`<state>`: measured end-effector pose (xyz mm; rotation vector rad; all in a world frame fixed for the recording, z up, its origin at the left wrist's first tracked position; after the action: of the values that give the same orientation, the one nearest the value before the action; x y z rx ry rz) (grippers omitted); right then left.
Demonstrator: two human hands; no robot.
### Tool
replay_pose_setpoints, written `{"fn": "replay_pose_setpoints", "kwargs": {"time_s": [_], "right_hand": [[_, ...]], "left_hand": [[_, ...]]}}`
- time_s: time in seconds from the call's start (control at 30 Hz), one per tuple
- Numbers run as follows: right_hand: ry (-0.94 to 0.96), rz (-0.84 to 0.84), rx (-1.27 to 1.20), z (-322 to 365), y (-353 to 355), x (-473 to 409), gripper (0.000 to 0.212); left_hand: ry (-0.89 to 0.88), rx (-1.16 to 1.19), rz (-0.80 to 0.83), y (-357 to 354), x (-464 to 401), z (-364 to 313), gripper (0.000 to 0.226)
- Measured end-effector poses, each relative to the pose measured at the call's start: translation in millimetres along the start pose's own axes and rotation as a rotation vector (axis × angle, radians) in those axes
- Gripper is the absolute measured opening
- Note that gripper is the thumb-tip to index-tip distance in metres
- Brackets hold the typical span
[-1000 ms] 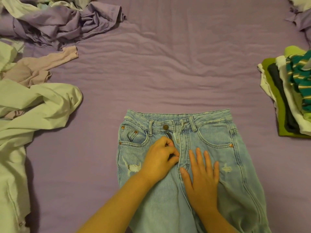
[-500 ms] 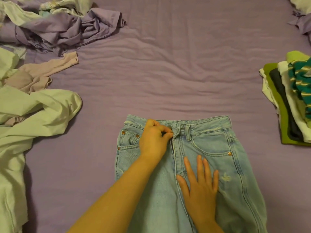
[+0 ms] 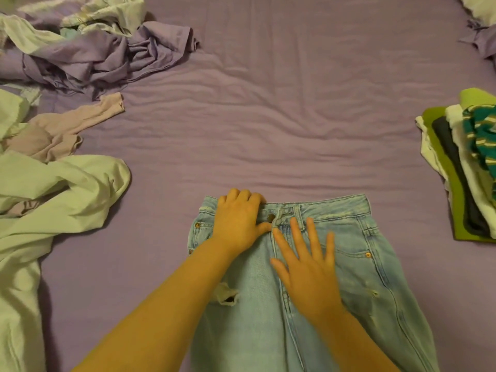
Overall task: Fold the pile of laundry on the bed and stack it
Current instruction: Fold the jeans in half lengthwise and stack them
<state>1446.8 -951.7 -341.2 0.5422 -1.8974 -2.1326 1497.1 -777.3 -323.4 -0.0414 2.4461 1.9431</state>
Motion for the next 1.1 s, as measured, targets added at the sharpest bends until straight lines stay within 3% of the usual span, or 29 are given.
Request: {"fn": "replay_pose_setpoints", "kwargs": {"time_s": [0.13, 0.3, 0.43, 0.6, 0.67, 0.83, 0.93, 1.1], "right_hand": [[0.049, -0.021, -0.116, -10, -4, -5, 0.057], [0.064, -0.231, -0.316, -17, 9, -38, 0.022], [0.000, -0.023, -0.366, -19, 3, -69, 0.044], [0.028, 0.059, -0.362, -30, 8, -85, 0.046], [0.035, 0.039, -0.417, -31, 16, -88, 0.038], [-0.045, 0.002, -0.572, -38, 44, -87, 0.019], [0.028, 0.022, -0.581, -39, 57, -82, 0.016], [0.022, 0.050, -0.689, -41, 71, -81, 0.015]], "left_hand": [[0.073, 0.257, 0.129, 6, -8, 6, 0.040], [0.032, 0.085, 0.166, 4, -14, 3, 0.046], [0.050, -0.033, 0.164, -2, -22, -3, 0.043], [0.173, 0.400, 0.355, 12, -23, 12, 0.027], [0.266, 0.550, 0.351, 16, -20, 12, 0.017], [0.519, 0.832, 0.325, 29, -16, 1, 0.032], [0.637, 0.932, 0.300, 37, -16, -7, 0.031], [0.680, 1.054, 0.313, 50, -10, -28, 0.023]]}}
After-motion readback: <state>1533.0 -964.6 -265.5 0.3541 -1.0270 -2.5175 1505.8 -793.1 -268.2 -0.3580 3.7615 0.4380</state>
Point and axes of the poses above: each hand's wrist, its own x-axis away from the middle knuckle, its own y-axis out of the back of the hand, z = x × y, the point moved 1 cm from there along -x, towards the middle knuckle, and after that the axes turned 14 degrees about -z, right-handed, at the moved point
